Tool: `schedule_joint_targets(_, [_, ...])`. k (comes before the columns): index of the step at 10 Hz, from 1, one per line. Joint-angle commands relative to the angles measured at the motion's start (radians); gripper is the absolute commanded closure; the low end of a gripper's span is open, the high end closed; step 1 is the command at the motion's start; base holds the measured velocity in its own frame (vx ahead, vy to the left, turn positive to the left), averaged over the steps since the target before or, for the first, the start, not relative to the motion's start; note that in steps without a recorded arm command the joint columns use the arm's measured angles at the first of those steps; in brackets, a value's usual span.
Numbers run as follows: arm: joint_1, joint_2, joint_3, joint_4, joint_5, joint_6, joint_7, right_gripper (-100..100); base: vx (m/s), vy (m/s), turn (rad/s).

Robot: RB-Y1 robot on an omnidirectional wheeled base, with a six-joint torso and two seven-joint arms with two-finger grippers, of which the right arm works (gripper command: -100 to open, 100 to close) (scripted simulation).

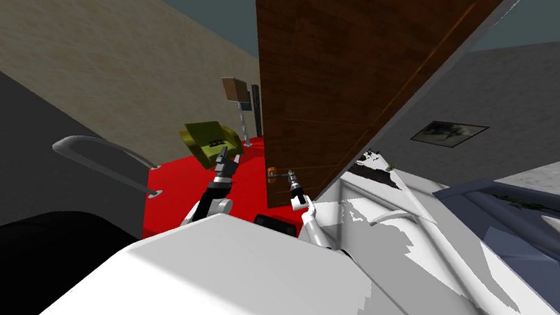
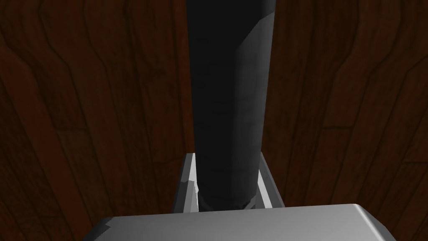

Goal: Push the door open

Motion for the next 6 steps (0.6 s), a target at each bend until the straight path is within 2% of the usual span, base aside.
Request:
schedule_joint_targets(1, [-0.009, 0.015, -0.034, 0.009, 0.007, -0.001, 0.000, 100, 0.035, 0.170, -0.045])
schedule_joint_targets(4, [-0.011, 0.044, -0.078, 0.017, 0.019, -0.003, -0.001, 100, -0.013, 0.180, -0.038])
schedule_joint_targets(6, [-0.011, 0.051, -0.086, 0.018, 0.021, -0.004, -0.001, 100, -0.050, 0.165, -0.001])
